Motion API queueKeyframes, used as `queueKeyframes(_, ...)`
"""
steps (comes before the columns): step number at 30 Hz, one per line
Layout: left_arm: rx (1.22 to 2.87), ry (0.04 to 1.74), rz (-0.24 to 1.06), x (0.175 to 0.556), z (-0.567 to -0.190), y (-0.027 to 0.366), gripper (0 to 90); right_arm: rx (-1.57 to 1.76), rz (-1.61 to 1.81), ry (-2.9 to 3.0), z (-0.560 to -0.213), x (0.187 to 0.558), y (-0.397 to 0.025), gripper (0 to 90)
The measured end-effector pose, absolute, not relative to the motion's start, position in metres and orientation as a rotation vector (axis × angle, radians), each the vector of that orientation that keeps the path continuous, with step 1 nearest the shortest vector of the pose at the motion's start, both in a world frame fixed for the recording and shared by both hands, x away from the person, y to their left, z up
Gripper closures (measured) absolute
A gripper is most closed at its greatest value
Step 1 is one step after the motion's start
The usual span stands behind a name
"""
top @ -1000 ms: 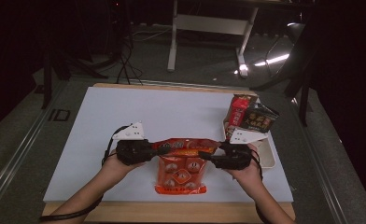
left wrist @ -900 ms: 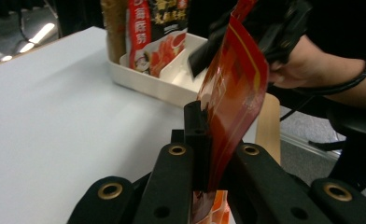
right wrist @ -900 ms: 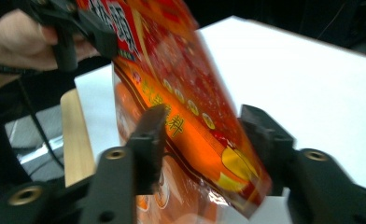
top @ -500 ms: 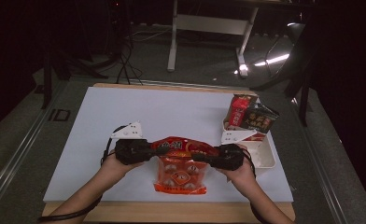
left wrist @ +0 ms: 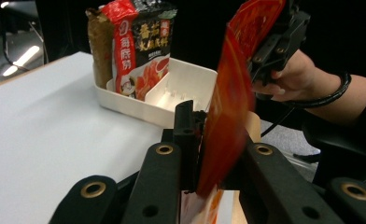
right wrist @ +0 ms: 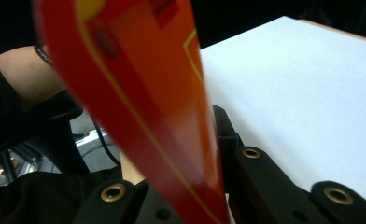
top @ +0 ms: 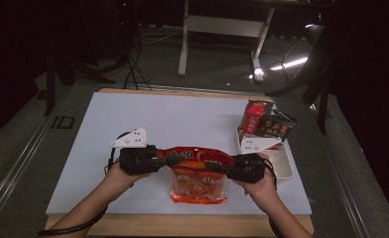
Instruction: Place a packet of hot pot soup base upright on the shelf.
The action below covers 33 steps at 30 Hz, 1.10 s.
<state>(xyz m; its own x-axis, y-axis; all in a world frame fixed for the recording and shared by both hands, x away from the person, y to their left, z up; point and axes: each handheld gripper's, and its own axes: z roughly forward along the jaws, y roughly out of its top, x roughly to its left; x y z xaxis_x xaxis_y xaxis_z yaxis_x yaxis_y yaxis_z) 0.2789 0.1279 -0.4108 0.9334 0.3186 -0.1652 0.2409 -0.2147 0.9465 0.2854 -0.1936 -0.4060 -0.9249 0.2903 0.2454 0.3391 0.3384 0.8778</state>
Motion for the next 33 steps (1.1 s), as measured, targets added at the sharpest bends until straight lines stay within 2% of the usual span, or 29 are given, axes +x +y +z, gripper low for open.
queueKeyframes(2, 1.797, 0.418, 0.087, 0.278, -0.41, 0.128, 70.5, -0.595, -1.683, -2.536, -0.403, 0.284, -0.194, 89.8)
queueKeyframes(3, 1.785, 0.425, 0.105, 0.276, -0.407, 0.127, 70.5, -0.591, -1.688, -2.533, -0.401, 0.283, -0.194, 89.9)
queueKeyframes(5, 1.785, 0.429, 0.128, 0.275, -0.403, 0.126, 59.5, -0.581, -1.698, -2.549, -0.394, 0.28, -0.194, 90.0)
queueKeyframes(7, 1.8, 0.416, 0.162, 0.274, -0.4, 0.124, 54.5, -0.582, -1.711, -2.552, -0.39, 0.28, -0.196, 90.0)
queueKeyframes(8, 1.801, 0.417, 0.174, 0.274, -0.399, 0.124, 49.2, -0.586, -1.722, -2.538, -0.389, 0.281, -0.197, 90.0)
queueKeyframes(14, 1.776, 0.489, 0.186, 0.278, -0.404, 0.126, 32.8, -0.614, -1.773, -2.525, -0.376, 0.284, -0.206, 90.0)
queueKeyframes(17, 1.761, 0.527, 0.15, 0.282, -0.408, 0.127, 16.7, -0.643, -1.785, -2.512, -0.372, 0.287, -0.209, 90.0)
queueKeyframes(19, 1.766, 0.54, 0.177, 0.282, -0.411, 0.126, 14.6, -0.654, -1.783, -2.524, -0.37, 0.287, -0.211, 90.0)
queueKeyframes(22, 1.794, 0.537, 0.181, 0.283, -0.415, 0.124, 5.9, -0.682, -1.799, -2.518, -0.366, 0.289, -0.216, 90.0)
queueKeyframes(25, 1.809, 0.555, 0.177, 0.282, -0.419, 0.125, 3.2, -0.693, -1.83, -2.5, -0.36, 0.291, -0.222, 90.0)
queueKeyframes(33, 1.817, 0.626, 0.164, 0.277, -0.437, 0.139, 3.2, -0.717, -1.966, -2.462, -0.331, 0.291, -0.243, 90.0)
